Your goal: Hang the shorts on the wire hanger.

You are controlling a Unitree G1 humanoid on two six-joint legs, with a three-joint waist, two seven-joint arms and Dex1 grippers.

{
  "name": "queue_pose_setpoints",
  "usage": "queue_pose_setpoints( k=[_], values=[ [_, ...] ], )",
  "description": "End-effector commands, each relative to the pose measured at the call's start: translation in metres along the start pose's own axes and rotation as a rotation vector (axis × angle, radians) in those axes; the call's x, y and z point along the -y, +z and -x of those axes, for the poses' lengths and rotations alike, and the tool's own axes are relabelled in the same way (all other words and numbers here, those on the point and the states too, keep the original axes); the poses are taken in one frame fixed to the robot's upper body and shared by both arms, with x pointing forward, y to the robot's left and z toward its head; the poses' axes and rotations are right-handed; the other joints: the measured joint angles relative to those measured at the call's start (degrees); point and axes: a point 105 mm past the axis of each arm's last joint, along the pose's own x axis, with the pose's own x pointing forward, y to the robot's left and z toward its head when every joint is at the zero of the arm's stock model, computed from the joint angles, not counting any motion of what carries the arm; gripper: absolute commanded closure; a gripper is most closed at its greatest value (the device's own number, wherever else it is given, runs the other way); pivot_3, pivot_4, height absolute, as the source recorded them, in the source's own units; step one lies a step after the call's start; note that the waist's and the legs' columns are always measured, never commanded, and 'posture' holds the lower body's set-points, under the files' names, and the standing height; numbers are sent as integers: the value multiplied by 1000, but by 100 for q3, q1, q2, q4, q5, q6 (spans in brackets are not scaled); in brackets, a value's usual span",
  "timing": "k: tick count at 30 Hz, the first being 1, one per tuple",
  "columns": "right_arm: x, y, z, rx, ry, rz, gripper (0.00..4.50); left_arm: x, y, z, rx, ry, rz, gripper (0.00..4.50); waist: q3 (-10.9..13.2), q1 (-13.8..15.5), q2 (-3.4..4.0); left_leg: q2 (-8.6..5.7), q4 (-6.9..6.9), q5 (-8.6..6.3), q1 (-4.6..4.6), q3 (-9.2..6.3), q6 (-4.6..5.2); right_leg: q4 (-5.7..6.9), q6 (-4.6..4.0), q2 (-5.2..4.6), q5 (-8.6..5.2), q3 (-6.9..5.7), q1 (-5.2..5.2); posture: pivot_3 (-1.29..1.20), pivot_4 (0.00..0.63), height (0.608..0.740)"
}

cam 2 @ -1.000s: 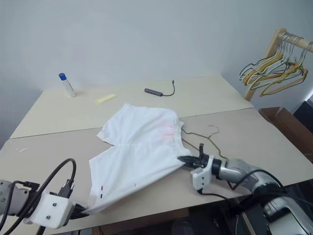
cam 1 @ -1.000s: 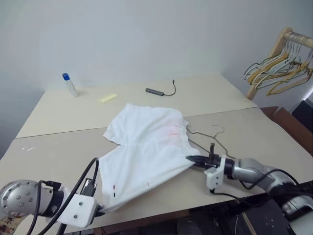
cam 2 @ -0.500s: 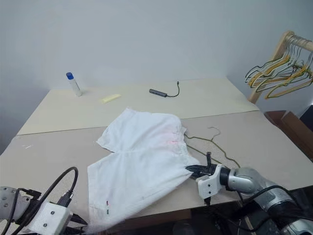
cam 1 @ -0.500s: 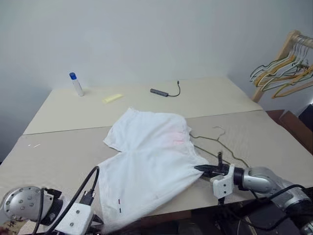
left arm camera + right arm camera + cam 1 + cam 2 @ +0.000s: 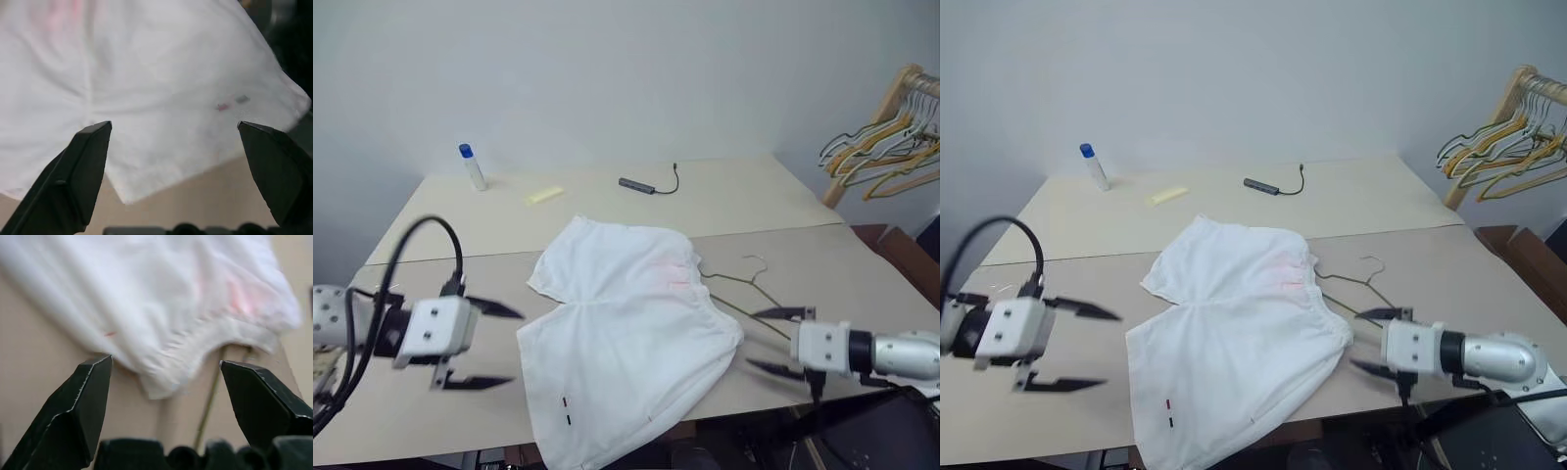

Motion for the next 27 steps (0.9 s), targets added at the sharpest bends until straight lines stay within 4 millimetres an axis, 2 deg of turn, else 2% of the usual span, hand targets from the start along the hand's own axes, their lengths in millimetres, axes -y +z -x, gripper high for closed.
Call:
queue_pose_setpoints(
  k=[1, 3, 6, 9, 16, 19, 27],
  values=[
    [43, -15, 15, -129, -217, -161, 348, -25, 18, -9, 153, 112, 67, 49, -1, 35, 3, 0, 2, -1, -7, -1, -2, 2, 0, 0, 3, 0, -8, -136, 0, 740],
    [47, -32, 18, -231, -260, -235, 348, -37, 27, -16, 219, 159, 92, 49, -4, 50, 2, -1, 3, -4, -22, -3, -6, 6, -2, 0, 4, 0, -28, -150, 0, 740],
    [43, -56, 20, -372, -258, -345, 348, -48, 37, -26, 298, 187, 125, 49, -5, 58, 4, -8, 6, -5, -57, -4, -9, 13, -4, -2, 6, 1, -71, -163, 0, 740],
    [37, -70, 21, -465, -229, -430, 348, -49, 39, -32, 314, 173, 124, 49, -9, 15, 10, -8, 29, -5, -106, -4, -10, 25, -4, -2, 8, 1, -110, -176, 0, 740],
    [32, -112, 18, -654, -214, -592, 348, -51, 37, -40, 316, 142, 102, 49, -12, -182, 17, -7, 40, -6, -102, -1, -11, 22, -3, 4, 10, 3, -98, -198, 0, 740],
    [34, -123, 18, -666, -227, -681, 939, -52, 39, -43, 331, 136, 94, 0, -15, -270, 12, -3, 50, -7, -104, -7, -9, 20, -1, 8, 11, -1, -91, -195, 0, 740],
    [32, -134, 15, -659, -239, -813, 3554, -47, 39, -47, 339, 126, 90, 0, -35, -295, -13, -3, 75, -29, -105, -12, -9, 10, 7, 7, 15, -1, -81, -195, 0, 740]
  ],
)
